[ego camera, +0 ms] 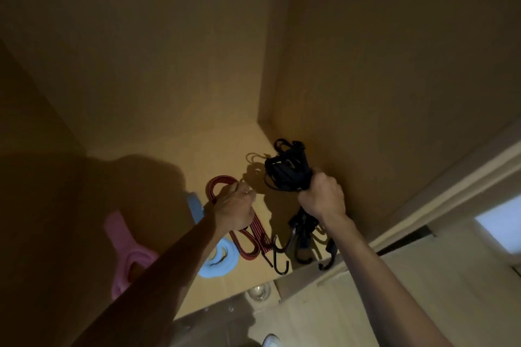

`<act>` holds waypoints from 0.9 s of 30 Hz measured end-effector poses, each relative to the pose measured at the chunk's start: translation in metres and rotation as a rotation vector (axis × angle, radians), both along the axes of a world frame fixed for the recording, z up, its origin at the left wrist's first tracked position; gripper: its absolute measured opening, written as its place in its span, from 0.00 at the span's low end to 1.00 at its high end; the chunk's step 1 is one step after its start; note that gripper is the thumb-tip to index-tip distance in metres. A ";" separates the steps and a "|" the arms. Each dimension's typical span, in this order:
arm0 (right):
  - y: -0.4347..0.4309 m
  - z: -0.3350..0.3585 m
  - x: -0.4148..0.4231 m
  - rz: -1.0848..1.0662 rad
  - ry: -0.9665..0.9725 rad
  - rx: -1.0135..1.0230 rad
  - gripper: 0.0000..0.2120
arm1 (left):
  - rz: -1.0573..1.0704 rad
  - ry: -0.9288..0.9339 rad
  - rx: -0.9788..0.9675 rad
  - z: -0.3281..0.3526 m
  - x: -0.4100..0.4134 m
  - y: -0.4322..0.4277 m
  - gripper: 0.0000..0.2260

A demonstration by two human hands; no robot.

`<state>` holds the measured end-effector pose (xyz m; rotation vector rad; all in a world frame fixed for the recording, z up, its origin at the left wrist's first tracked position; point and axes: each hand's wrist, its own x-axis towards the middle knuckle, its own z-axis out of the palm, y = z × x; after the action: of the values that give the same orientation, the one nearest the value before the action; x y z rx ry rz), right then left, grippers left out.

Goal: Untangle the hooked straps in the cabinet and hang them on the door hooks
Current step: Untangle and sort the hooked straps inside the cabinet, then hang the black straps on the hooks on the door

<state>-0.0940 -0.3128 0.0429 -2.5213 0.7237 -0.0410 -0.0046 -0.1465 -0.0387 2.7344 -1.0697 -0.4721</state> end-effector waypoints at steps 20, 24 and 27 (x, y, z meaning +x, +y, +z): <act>-0.025 -0.050 -0.243 -0.594 -0.011 0.226 0.14 | -0.551 0.235 -0.150 0.022 -0.159 -0.110 0.07; -0.046 -0.059 -0.320 -0.799 -0.011 0.217 0.14 | -0.639 0.299 -0.133 0.011 -0.212 -0.150 0.07; -0.059 -0.067 -0.379 -0.943 0.010 0.202 0.16 | -0.654 0.330 -0.075 0.001 -0.250 -0.178 0.11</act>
<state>-0.4732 -0.3720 -0.0241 -1.7894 1.7449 -0.2622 -0.2542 -0.3243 -0.0375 2.0804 -1.8119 -0.9033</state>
